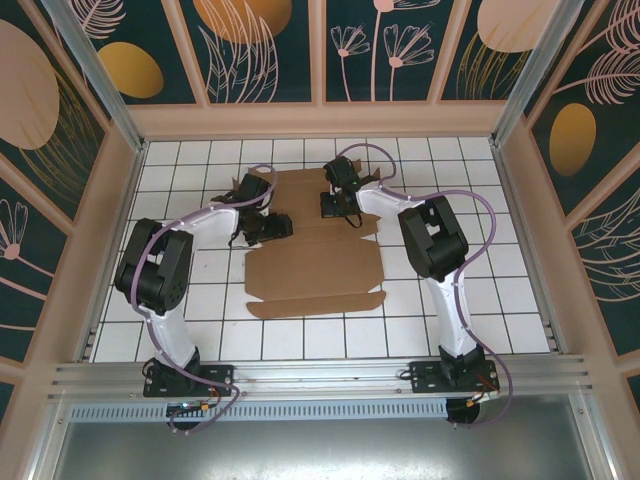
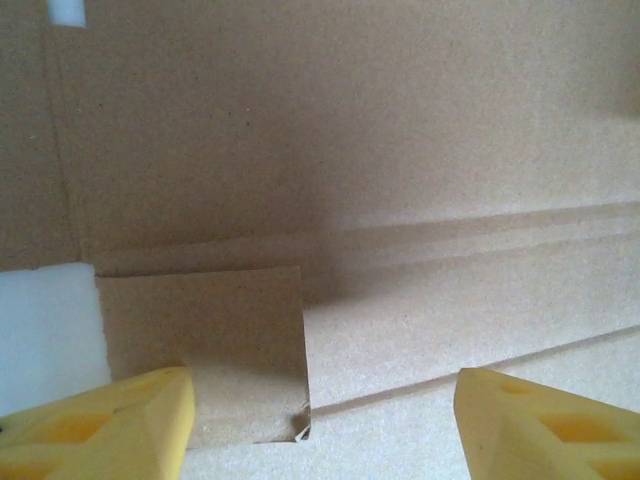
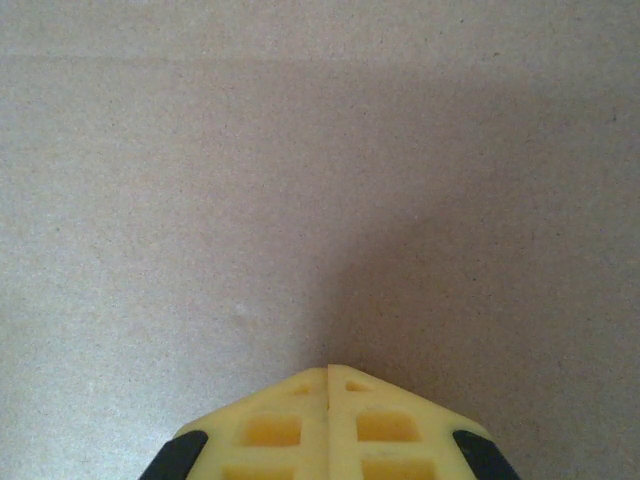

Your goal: Fold the paper box

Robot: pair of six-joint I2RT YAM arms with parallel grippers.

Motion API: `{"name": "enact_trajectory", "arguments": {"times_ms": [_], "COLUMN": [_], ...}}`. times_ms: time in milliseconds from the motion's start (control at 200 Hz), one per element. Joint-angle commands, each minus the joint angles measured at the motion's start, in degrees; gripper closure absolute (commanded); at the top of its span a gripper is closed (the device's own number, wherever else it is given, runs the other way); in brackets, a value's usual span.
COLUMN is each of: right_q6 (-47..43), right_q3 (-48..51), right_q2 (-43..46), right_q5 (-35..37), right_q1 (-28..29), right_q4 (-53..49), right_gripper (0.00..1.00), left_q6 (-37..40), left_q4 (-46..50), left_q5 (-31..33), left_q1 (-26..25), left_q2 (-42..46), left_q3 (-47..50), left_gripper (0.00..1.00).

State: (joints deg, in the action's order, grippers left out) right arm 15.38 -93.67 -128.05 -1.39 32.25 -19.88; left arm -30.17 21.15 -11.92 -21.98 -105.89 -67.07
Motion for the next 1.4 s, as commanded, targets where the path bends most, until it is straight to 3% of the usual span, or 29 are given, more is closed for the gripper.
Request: {"name": "enact_trajectory", "arguments": {"times_ms": [0, 130, 360, 641, 1041, 1141, 1261, 1346, 1396], "right_q6": [-0.5, -0.3, 0.4, 1.4, 1.5, 1.0, 2.6, 3.7, 4.4], "right_q3": [3.7, 4.2, 4.2, 4.9, 7.6, 9.8, 15.8, 20.9, 24.1], "right_q2": [-3.5, -3.0, -3.3, -2.9, 3.1, 7.5, 15.7, 21.4, 24.5], "right_q5": [0.4, 0.3, -1.2, -3.4, -8.1, -12.5, -15.4, -14.2, -12.0], "right_q1": [0.3, 0.0, -0.3, -0.6, -0.5, -2.7, -4.2, -5.2, -6.1], "right_q4": [-9.7, -9.6, -9.4, -8.6, -4.7, -2.7, 1.0, 2.9, 3.3], "right_gripper": [1.00, 1.00, 1.00, 1.00, 0.99, 0.89, 0.62, 0.46, 0.42], "left_q6": [3.7, 4.8, 0.6, -11.5, -20.0, -20.8, -21.0, -21.5, -21.7], "left_q4": [4.9, 7.5, 1.7, -9.1, -18.3, -18.6, -19.1, -19.9, -20.4], "left_q5": [4.0, 4.4, -6.7, -7.9, -7.5, -6.8, -6.8, -7.4, -7.5], "left_q1": [0.5, 2.2, 1.7, -2.5, -4.1, -4.1, -4.1, -4.1, -4.2], "left_q2": [4.4, 8.8, 9.4, -3.0, -12.4, -13.4, -13.6, -13.9, -13.9], "left_q3": [-4.6, -8.3, -8.4, -5.6, 1.2, 2.4, 3.5, 4.2, 4.5], "left_gripper": [0.29, 0.28, 0.31, 0.38, 0.40, 0.40, 0.41, 0.41, 0.41]}}
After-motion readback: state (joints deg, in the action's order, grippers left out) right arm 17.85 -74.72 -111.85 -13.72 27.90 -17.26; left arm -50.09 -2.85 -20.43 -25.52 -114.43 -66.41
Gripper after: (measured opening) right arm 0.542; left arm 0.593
